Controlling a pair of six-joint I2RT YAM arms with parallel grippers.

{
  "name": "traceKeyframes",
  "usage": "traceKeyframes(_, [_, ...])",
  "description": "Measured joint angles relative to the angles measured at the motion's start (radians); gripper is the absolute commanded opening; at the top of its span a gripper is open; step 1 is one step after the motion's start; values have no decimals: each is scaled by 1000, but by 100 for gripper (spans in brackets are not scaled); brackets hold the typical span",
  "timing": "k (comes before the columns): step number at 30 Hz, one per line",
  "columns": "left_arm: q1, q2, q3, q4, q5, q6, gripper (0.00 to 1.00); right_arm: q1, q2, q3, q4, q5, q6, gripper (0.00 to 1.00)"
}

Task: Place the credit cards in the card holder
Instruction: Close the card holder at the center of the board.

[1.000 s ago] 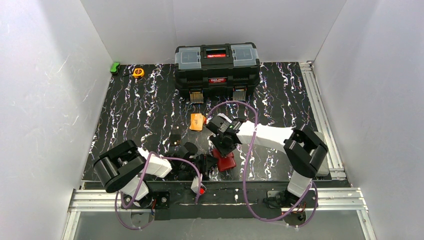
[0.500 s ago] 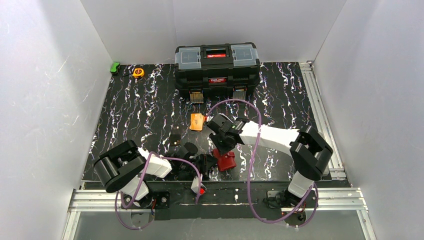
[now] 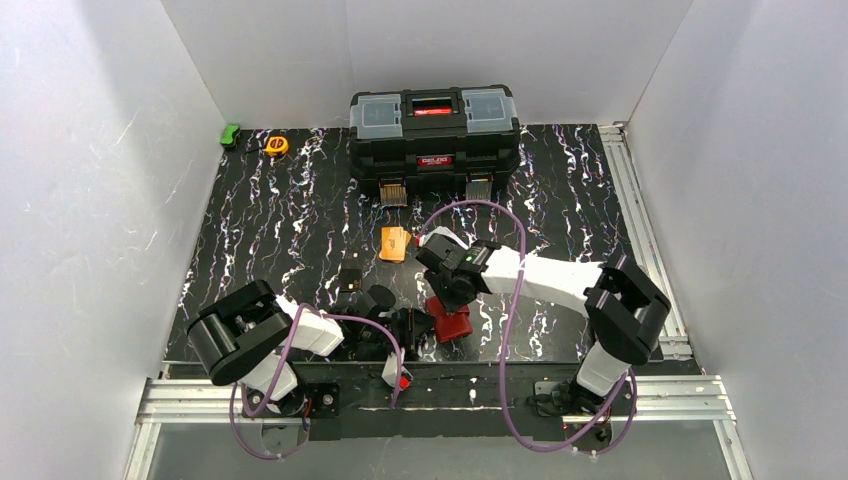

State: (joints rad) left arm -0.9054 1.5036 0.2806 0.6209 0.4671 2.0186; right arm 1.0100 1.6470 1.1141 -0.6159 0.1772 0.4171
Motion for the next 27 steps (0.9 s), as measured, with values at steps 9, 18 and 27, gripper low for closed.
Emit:
traceKeyframes(9, [0, 0, 0, 0, 0, 0, 12, 10, 13, 0, -25, 61, 15, 23])
traceKeyframes(18, [0, 0, -3, 4, 0, 0, 11, 11, 13, -6, -25, 79, 33, 2])
traceKeyframes(27, [0, 0, -5, 7, -1, 0, 11, 11, 11, -27, -10, 62, 40, 1])
